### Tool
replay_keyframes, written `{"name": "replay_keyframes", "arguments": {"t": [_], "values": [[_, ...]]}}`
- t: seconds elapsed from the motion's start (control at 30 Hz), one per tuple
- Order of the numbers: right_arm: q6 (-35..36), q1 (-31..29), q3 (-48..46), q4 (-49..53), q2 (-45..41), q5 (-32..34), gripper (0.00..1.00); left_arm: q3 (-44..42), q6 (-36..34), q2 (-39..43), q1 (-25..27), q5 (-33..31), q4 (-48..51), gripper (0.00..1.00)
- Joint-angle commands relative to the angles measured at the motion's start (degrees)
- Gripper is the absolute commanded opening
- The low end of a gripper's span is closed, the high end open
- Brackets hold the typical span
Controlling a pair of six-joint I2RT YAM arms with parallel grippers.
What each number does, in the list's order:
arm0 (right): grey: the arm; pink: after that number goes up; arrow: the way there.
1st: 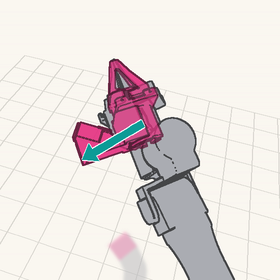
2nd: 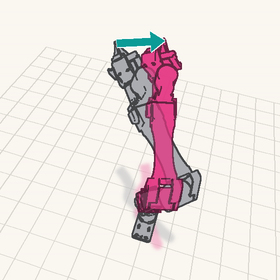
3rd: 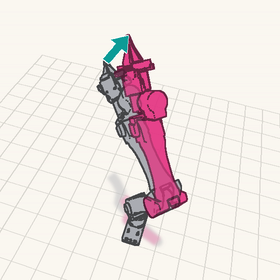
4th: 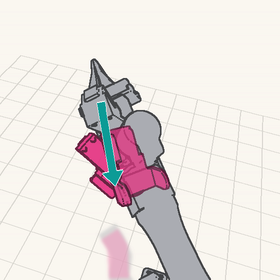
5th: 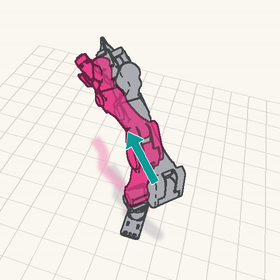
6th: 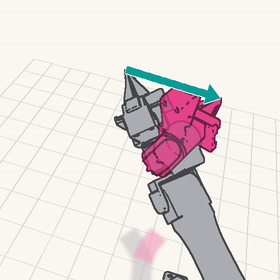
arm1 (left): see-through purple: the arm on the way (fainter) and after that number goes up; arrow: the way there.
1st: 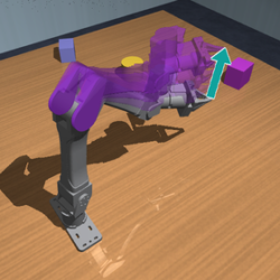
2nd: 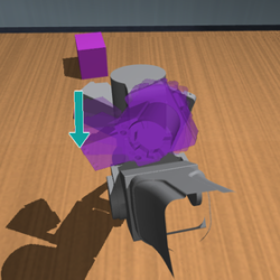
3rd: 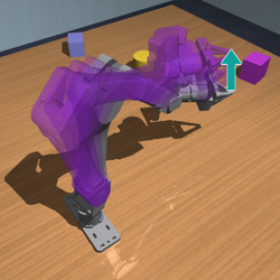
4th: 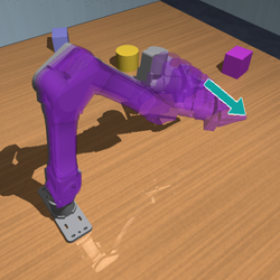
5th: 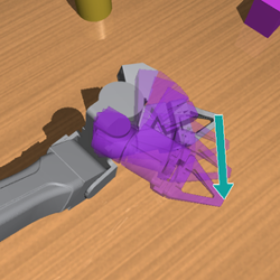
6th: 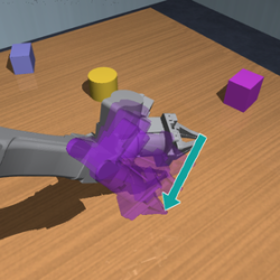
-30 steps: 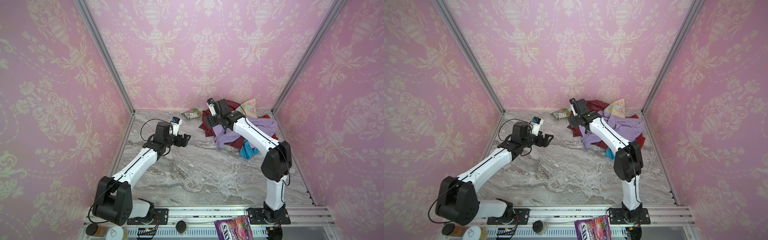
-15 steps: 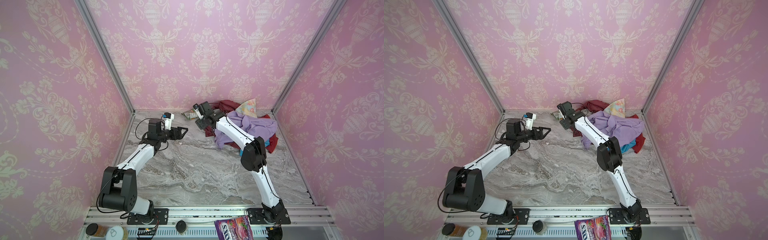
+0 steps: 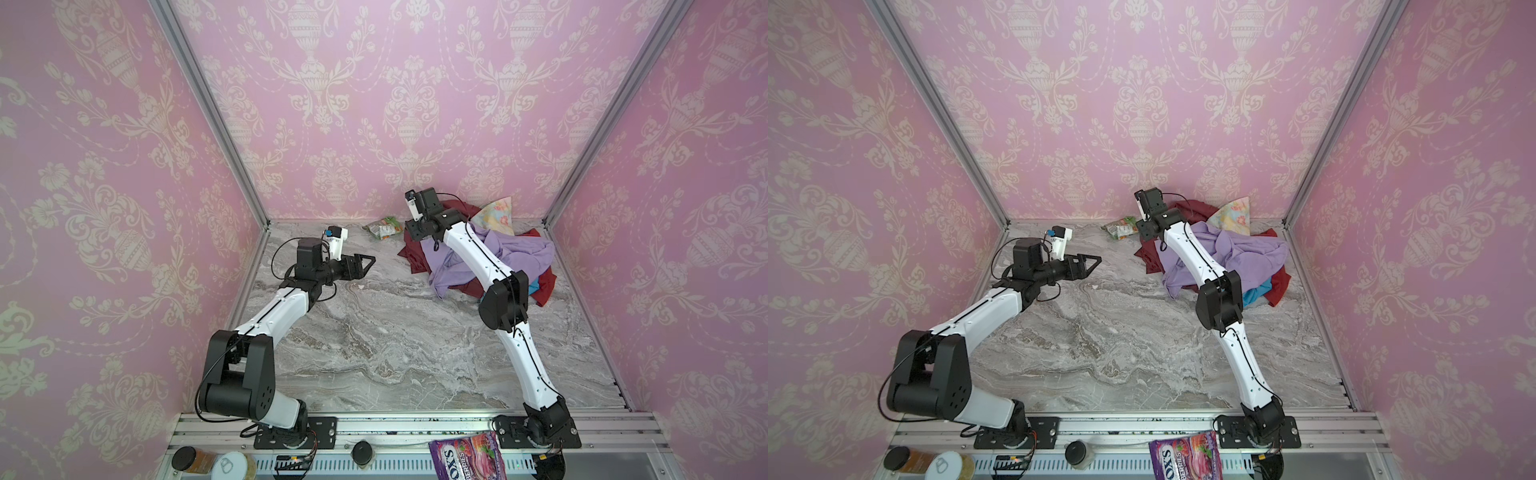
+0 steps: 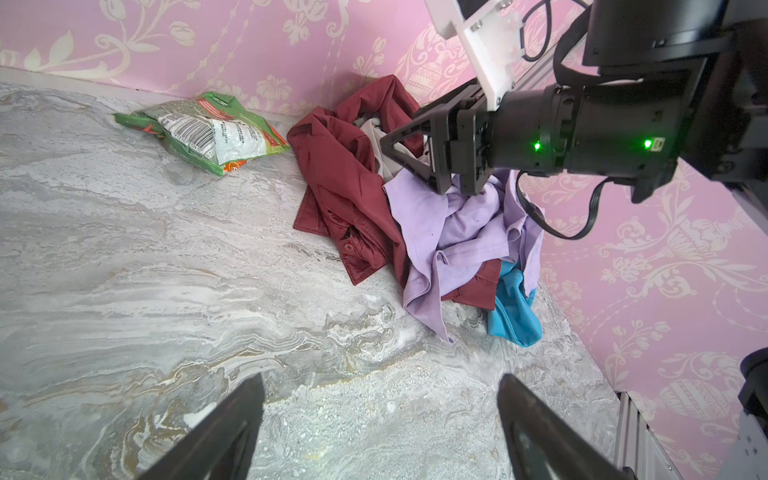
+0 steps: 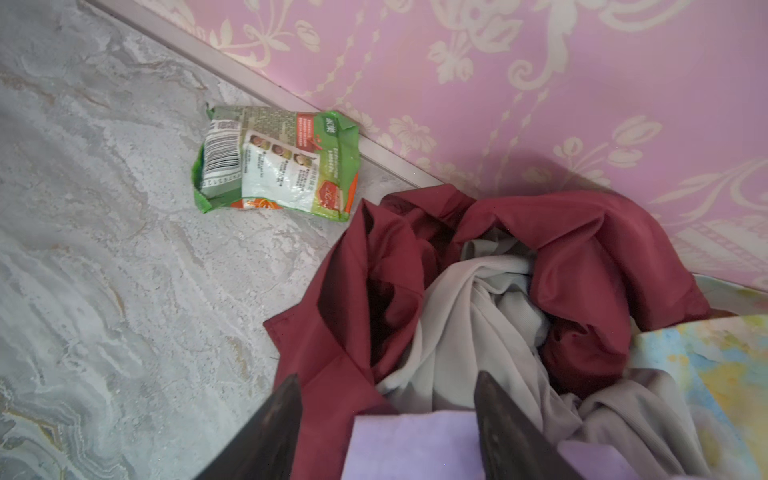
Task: Pick out a specific cloth from the pile
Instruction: 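Lower the right gripper into the pile and grasp the grey-beige garment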
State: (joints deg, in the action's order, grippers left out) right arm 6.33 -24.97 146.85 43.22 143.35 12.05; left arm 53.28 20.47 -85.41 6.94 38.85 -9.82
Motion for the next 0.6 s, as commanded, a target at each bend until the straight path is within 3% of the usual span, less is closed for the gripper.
{"name": "replay_keyframes", "arguments": {"t": [0.0, 0.17, 0.27, 0.43, 0.57], "values": [[-1.6, 2.0, 1.7, 0.9, 1.1, -4.4, 0.63, -0.7, -1.9, -0.9, 0.8, -0.5, -0.1, 0.89], [1.8, 3.7, 2.0, 0.4, 1.5, -6.9, 0.53, -0.5, -3.5, -1.4, 2.2, -1.4, 1.4, 0.89], [0.9, 4.9, 1.2, -0.7, 0.8, -7.6, 0.49, -0.1, -3.9, -1.4, 3.3, -5.1, 3.1, 0.87], [-0.1, 6.5, -5.1, -6.1, -5.0, -11.7, 0.51, 5.3, -1.6, -3.0, 8.0, -14.7, 8.6, 0.86], [1.1, 7.0, -0.8, -2.3, -3.0, -14.1, 0.51, 10.3, -1.6, -5.3, 9.8, -19.7, 13.4, 0.85]]}}
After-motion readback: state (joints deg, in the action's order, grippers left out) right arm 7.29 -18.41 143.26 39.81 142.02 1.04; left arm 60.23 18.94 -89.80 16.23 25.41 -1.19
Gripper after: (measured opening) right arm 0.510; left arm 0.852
